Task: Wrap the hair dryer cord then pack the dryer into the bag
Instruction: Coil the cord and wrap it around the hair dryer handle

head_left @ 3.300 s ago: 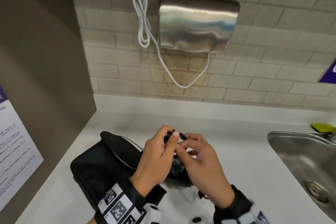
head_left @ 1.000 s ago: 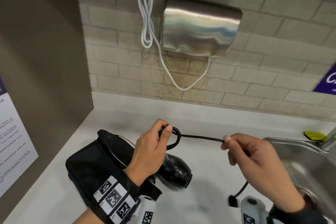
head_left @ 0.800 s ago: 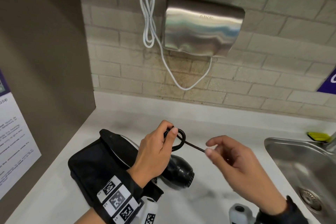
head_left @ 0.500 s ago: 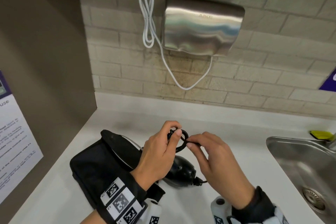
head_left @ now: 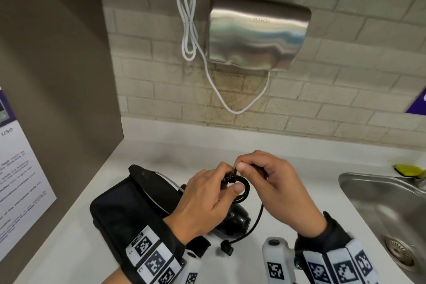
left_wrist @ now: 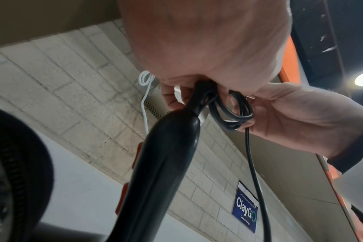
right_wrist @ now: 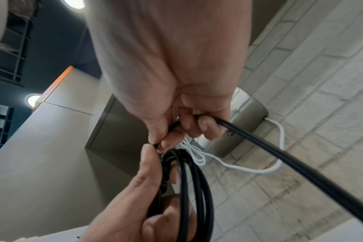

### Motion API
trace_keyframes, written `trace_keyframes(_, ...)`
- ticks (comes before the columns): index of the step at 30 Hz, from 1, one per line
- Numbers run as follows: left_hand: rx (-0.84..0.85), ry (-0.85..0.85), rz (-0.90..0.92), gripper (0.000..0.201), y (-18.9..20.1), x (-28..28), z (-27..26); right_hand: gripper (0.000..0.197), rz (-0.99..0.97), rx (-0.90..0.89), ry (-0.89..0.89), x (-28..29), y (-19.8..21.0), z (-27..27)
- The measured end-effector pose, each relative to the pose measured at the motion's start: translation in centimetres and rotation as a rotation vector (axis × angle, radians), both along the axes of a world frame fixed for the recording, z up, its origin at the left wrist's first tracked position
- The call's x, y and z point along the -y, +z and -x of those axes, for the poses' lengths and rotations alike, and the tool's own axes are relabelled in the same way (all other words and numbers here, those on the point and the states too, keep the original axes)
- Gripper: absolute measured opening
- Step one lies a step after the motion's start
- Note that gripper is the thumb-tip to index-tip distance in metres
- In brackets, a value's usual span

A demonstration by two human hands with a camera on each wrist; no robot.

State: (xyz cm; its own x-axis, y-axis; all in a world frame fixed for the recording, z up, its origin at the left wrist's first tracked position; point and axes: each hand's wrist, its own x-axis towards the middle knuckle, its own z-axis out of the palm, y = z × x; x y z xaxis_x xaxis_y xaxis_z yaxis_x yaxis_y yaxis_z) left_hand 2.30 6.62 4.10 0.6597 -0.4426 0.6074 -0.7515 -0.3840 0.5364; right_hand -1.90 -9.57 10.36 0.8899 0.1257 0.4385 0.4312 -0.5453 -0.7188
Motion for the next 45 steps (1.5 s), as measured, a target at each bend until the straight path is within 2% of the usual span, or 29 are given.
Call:
trace_keyframes(2, -0.004, -0.009, 0.004, 0.017, -0.1, 0.0, 0.0, 0.015, -0.068, -0.018, -0.002, -0.1, -0.5, -0.3)
trace_keyframes(8, -0.036, -0.005, 0.076, 0.023, -0.5, 0.0, 0.0, 0.002, -0.46, -0.015, -0.033, -0.5, -2.4, -1.2)
trace_keyframes(13, -0.124, -0.009, 0.161, 0.027, -0.8, 0.1, 0.2, 0.014, -0.422, 0.016, -0.114, -1.2, -4.2, -0.9)
trace_keyframes(15, -0.174, 0.001, 0.213, 0.025, -0.9, 0.1, 0.2, 0.022, -0.428, 0.011, -0.075, -1.3, -4.8, -0.4)
trace_keyframes(20, -0.262, 0.026, 0.288, 0.026, -1.0, -0.3, -0.1, 0.027, -0.36, -0.091, 0.002, -1.0, -5.2, 0.1)
trace_keyframes(25, -0.361, -0.045, 0.405, 0.024, -0.2, -0.1, 0.6, 0.021, -0.247, -0.165, 0.061, -0.3, -3.9, 0.0)
trace_keyframes(29, -0.443, -0.085, 0.45, 0.022, 0.6, 0.0, 0.5, 0.012, -0.183, -0.167, 0.033, -0.5, -4.0, -0.1)
trace_keyframes(36, -0.464, 0.016, 0.362, 0.022, 0.6, 0.2, 0.2, 0.021, -0.07, 0.041, -0.151, -1.8, -4.8, 0.2)
trace_keyframes(38, -0.467, 0.038, 0.337, 0.031, 0.7, 0.3, 0.3, 0.035, -0.083, 0.078, -0.198, -2.0, -5.2, 0.2)
trace_keyframes(40, -0.488, 0.047, 0.339, 0.047, 0.7, 0.5, 0.3, 0.051, -0.184, 0.075, -0.213, -2.0, -5.3, 0.2)
trace_keyframes(42, -0.531, 0.016, 0.377, 0.057, 0.9, 0.7, 0.3, 0.042, -0.107, 0.191, -0.243, -2.0, -5.4, 0.2)
trace_keyframes(45, -0.629, -0.047, 0.481, 0.049, 1.6, 0.9, 0.4, 0.006, 0.215, 0.497, -0.315, -2.0, -6.0, 0.1)
